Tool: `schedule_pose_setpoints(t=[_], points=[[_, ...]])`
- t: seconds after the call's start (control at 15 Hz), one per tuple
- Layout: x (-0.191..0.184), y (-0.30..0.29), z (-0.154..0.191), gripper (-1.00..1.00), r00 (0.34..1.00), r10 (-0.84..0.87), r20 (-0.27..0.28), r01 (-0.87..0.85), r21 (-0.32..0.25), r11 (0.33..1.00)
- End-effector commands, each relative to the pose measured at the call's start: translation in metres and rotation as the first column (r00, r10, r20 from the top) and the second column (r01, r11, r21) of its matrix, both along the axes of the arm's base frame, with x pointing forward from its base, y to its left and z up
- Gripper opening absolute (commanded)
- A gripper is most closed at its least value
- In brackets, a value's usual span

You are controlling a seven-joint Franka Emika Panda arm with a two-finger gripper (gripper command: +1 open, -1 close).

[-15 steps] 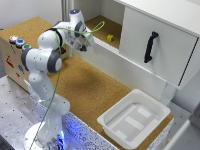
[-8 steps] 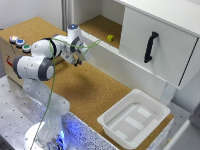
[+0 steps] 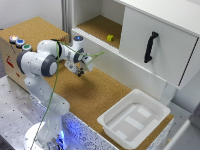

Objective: Place the purple block on the table

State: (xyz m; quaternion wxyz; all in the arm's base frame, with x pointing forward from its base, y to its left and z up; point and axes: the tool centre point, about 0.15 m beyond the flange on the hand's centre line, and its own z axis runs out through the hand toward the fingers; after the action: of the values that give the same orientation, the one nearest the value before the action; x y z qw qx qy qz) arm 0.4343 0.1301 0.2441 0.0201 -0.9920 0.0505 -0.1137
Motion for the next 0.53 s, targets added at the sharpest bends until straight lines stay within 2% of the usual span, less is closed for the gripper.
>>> schedule_pose_setpoints(t=[0.0, 0.07, 0.13, 0.47], points=[[-0.003, -0.003, -0.028, -1.0, 0.999, 0.013, -0.047, -0.012, 0.018, 1.0], [-0.008, -0.005, -0.03, -1.0, 0.998, 0.005, -0.059, -0.004, 0.018, 1.0], [-0.012, -0.005, -0.03, 1.0, 0.998, 0.002, -0.062, -0.002, 0.01, 1.0], [-0.022, -0.005, -0.013, 1.0, 0.999, 0.032, -0.033, -0.033, -0.017, 0.999]])
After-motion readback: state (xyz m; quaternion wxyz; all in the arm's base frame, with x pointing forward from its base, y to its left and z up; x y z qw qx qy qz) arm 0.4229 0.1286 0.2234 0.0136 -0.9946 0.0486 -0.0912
